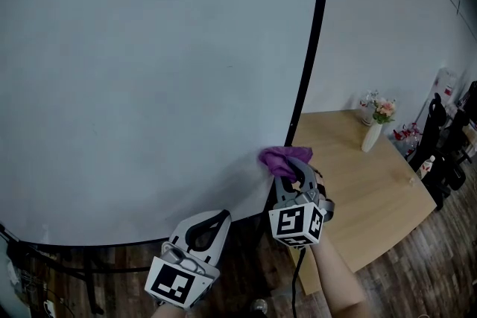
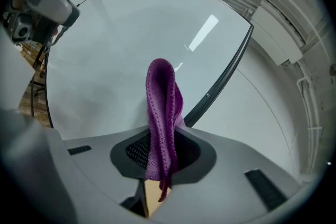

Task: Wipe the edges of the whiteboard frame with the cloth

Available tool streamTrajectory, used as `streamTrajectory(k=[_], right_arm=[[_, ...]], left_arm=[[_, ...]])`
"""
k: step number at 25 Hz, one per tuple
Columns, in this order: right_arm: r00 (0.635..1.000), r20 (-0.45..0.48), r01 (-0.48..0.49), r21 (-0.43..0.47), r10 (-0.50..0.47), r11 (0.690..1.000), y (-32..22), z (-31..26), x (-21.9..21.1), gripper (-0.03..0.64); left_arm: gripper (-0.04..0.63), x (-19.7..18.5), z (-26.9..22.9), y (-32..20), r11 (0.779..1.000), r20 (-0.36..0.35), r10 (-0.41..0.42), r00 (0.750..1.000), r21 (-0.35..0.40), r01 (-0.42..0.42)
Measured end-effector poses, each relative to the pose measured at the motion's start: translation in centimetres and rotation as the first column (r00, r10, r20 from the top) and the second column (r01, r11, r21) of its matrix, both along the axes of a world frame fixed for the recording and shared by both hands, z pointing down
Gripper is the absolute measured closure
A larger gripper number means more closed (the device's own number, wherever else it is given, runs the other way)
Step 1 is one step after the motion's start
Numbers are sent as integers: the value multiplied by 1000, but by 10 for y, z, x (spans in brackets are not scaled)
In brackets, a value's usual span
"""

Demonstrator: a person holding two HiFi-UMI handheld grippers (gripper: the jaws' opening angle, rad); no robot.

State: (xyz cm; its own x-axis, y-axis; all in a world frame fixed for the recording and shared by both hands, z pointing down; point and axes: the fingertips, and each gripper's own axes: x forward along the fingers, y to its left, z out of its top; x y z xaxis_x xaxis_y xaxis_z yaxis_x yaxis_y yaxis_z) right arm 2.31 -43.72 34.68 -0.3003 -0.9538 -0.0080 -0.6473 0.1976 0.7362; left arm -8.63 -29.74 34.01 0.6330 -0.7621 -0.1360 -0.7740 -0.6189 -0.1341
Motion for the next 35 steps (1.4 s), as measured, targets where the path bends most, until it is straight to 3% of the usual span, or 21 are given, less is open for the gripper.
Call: streamTrajectory(k=[12,35], right_arm=[[995,100,19,-105,-9,994,-2,42,-4,549],[988,156,53,-230,-17,972,-10,126,-2,549]], left_arm=[[578,-7,5,-4,1000,0,-4,1000,-11,4],[578,-6,31,-18,998,4,6,1000,-59,-6]])
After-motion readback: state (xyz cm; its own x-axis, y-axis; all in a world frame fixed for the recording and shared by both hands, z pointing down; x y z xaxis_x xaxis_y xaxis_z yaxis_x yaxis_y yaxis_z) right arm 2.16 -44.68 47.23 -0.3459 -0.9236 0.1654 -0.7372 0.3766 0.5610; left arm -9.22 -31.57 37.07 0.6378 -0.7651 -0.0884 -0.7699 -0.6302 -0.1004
